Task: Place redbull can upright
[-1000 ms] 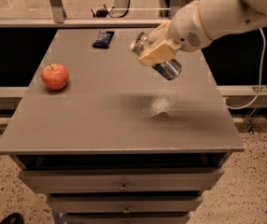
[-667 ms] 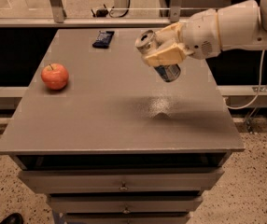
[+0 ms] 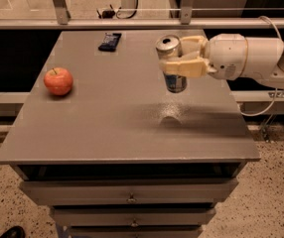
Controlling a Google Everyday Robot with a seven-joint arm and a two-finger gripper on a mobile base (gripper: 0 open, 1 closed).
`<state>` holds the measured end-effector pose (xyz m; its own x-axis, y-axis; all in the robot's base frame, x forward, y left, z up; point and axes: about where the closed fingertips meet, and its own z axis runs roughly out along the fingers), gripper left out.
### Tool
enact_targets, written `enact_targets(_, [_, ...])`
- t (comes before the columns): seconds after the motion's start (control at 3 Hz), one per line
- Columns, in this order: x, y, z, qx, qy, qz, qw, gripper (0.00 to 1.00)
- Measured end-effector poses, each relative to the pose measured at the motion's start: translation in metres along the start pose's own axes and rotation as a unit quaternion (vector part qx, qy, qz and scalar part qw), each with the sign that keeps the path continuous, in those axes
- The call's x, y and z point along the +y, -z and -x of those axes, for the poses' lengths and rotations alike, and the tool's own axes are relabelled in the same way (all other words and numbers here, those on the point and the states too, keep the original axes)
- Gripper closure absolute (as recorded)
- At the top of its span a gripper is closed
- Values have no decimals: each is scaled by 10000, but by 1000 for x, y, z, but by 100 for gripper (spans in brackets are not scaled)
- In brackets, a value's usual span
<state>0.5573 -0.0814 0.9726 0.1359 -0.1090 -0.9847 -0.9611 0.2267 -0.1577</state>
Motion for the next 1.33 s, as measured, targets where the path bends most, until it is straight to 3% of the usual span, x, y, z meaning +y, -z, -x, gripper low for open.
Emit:
enact_targets(0.67, [3, 18, -37, -500, -749, -145, 9958, 100])
enact_targets(1.0, [4, 25, -50, -810, -861, -155, 9929, 85])
enact_targets(1.33, [10, 32, -63, -985, -787, -152, 9919, 61])
